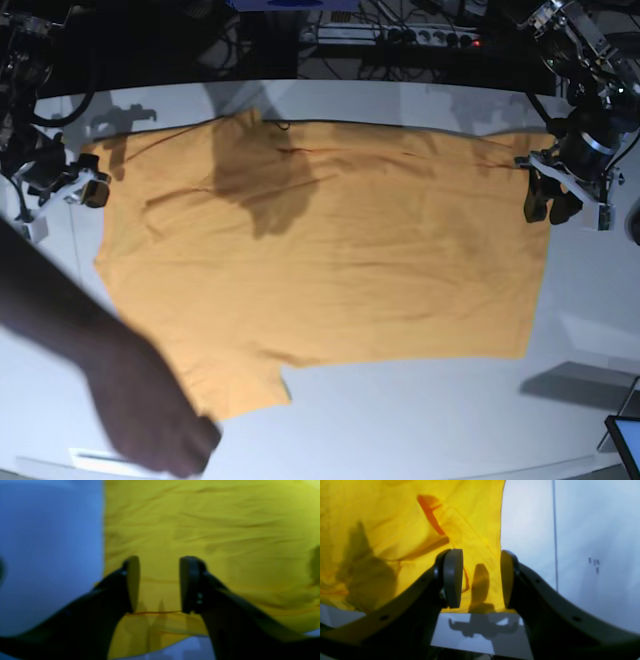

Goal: Fold the T-shirt properly
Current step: 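Open both grippers and release the collar edge of the shirt, then move both grippers along the shirt's sides to the hem corners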

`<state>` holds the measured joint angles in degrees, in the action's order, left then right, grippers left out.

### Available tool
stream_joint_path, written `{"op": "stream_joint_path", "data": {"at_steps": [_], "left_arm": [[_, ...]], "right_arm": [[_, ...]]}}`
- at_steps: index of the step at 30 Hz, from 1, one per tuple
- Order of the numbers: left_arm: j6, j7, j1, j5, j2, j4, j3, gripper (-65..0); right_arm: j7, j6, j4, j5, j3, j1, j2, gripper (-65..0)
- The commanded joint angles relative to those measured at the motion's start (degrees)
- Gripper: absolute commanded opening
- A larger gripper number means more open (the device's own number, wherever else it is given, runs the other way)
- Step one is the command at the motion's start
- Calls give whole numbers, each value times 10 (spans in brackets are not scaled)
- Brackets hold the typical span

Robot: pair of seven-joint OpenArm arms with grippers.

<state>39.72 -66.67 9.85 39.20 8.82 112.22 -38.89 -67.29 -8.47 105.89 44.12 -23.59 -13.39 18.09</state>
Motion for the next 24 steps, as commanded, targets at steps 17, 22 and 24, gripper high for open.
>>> {"op": "stream_joint_path", "data": {"at_steps": [17,22,24], "left_arm": [[3,93,-16,-336,-44,5,80,-650],[3,94,-46,-342,-44,-5,81,-650],[3,94,-75,-342,-42,-33,81,-650]], "right_arm": [[25,-3,15,6,16,15,9,-649],[26,-3,41,2,63,37,16,-649],[26,-2,38,-6,97,65,25,-649]]}}
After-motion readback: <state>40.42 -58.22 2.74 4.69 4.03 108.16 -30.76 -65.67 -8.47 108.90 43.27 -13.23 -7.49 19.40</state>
